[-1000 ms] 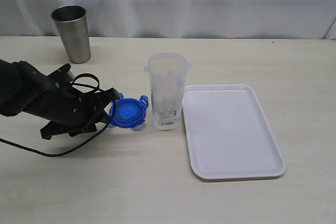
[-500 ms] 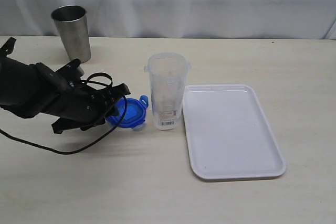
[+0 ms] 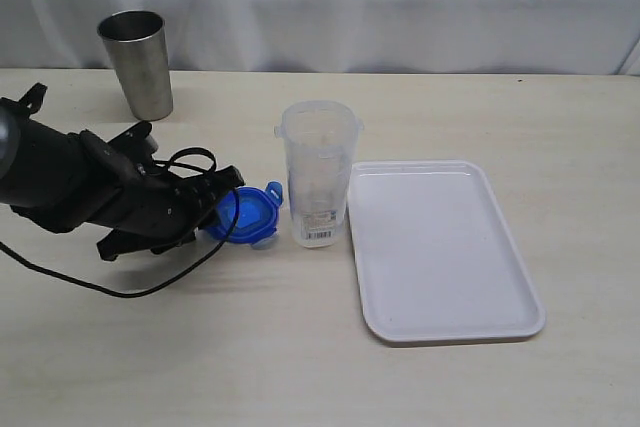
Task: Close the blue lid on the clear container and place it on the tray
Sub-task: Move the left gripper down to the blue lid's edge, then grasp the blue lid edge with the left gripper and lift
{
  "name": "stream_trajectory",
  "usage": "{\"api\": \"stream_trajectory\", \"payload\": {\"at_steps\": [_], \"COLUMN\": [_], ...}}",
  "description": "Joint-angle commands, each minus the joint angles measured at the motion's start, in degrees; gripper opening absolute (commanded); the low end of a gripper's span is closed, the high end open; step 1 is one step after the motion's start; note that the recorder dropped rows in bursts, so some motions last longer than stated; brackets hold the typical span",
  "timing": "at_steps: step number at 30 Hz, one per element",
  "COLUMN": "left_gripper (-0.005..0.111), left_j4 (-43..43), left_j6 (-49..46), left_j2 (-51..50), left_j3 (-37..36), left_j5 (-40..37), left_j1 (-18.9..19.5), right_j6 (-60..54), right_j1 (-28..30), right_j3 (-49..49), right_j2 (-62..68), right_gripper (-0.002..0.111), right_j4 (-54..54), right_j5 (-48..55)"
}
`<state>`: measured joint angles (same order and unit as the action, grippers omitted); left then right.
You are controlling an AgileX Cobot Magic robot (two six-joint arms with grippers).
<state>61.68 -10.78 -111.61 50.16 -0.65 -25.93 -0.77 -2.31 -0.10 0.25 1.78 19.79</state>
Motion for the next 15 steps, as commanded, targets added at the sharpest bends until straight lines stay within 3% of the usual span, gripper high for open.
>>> {"api": "stream_trajectory", "payload": {"at_steps": [1, 8, 15], "left_gripper": [0.031, 0.003, 0.0], "left_j4": [0.5, 0.5, -0.9], "left_j6": [0.3, 0.3, -0.1], "left_j2": [0.0, 0.0, 0.1], "left_j3": [0.3, 0.3, 0.3], "left_j5": [1.0, 0.6, 0.2], "left_j1": [-0.1, -0.1, -0.1], "right_j6": [0.1, 0.1, 0.1], "right_j1": [0.2, 0.2, 0.2], "right_j3": [0.1, 0.1, 0.1], "right_j2": [-0.2, -0.2, -0.2], "right_gripper": [0.005, 0.005, 0.005], "right_j4": [0.0, 0.0, 0.0], "right_j5": [-0.1, -0.1, -0.1]}}
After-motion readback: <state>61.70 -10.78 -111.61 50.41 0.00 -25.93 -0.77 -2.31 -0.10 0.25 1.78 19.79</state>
